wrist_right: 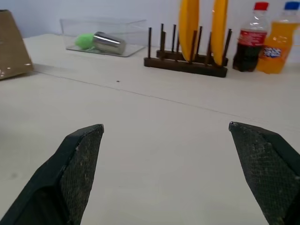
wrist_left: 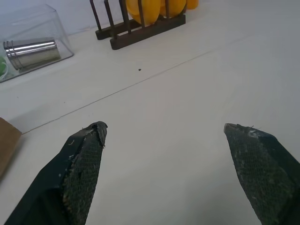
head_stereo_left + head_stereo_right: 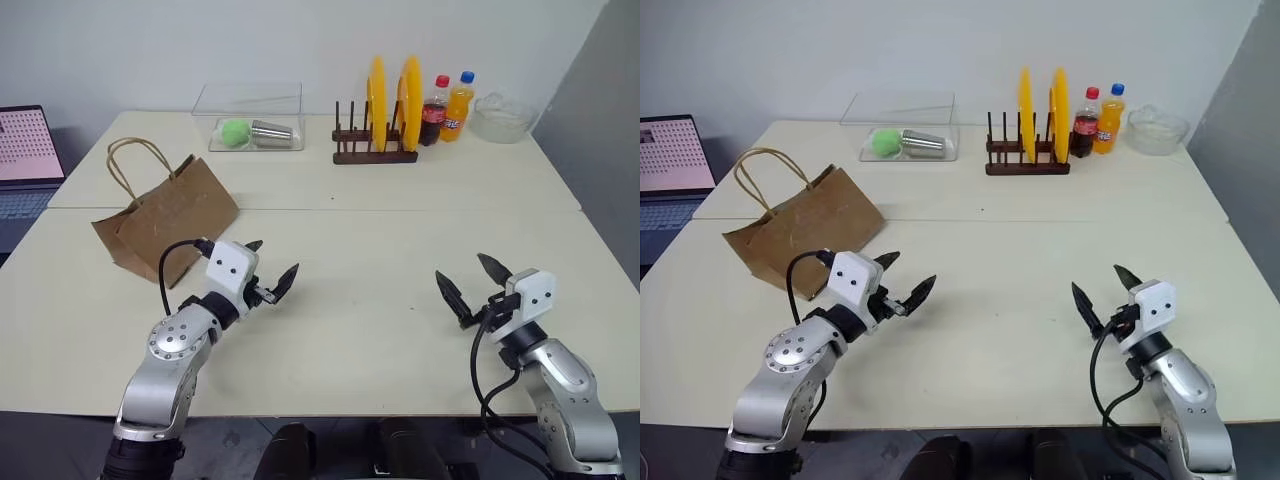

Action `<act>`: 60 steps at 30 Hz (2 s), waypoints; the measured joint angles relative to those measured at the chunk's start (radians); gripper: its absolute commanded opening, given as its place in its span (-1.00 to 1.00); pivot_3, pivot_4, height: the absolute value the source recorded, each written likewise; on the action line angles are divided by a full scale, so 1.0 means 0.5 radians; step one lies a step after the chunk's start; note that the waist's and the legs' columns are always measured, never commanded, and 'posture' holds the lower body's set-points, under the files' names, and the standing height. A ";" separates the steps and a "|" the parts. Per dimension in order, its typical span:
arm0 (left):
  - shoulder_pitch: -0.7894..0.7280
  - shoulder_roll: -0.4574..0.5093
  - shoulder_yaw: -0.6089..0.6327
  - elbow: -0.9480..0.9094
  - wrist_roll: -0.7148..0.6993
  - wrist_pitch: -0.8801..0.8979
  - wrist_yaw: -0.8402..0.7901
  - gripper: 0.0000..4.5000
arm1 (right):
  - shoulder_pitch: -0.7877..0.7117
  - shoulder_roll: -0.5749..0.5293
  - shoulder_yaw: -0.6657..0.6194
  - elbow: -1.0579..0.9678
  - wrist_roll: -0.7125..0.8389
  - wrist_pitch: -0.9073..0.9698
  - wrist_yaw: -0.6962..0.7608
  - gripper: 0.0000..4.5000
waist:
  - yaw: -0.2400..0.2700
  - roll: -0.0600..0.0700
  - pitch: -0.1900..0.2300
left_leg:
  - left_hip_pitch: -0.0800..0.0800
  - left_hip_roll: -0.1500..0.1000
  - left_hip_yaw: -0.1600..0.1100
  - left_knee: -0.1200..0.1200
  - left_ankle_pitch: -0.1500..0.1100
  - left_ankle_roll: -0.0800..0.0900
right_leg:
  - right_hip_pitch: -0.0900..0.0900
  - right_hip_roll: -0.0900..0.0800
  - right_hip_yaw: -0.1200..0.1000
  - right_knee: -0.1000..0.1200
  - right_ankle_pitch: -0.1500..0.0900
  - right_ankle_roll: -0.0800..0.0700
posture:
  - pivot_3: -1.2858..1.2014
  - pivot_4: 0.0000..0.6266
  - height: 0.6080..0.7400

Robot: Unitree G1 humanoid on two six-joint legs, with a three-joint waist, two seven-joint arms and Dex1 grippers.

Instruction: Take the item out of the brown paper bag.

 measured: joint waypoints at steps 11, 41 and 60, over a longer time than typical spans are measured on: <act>0.068 -0.045 0.030 0.035 0.084 -0.123 0.111 0.89 | -0.104 -0.033 0.010 0.209 -0.033 -0.057 0.058 1.00 | 0.004 0.000 0.000 | -0.001 0.000 0.000 0.000 0.000 0.000 | 0.000 0.000 0.000 0.000 0.000 0.000 | 0.03 -0.52 1.00; -0.414 0.732 1.141 0.425 -0.786 0.592 -0.034 0.89 | -0.970 -0.448 0.385 -0.212 0.757 0.907 0.800 1.00 | 0.000 -0.008 0.005 | -0.004 -0.001 -0.009 0.002 0.000 0.000 | 0.000 0.000 -0.011 -0.002 0.000 0.000 | 0.03 -0.52 1.00; -1.833 1.063 0.360 2.601 -0.178 -0.124 -0.942 0.62 | -1.074 -0.431 0.401 -0.306 0.756 1.031 0.730 1.00 | -0.009 -0.011 0.006 | -0.019 -0.001 -0.004 0.002 0.000 0.000 | -0.020 -0.002 -0.008 0.008 0.002 -0.004 | 0.03 -0.52 1.00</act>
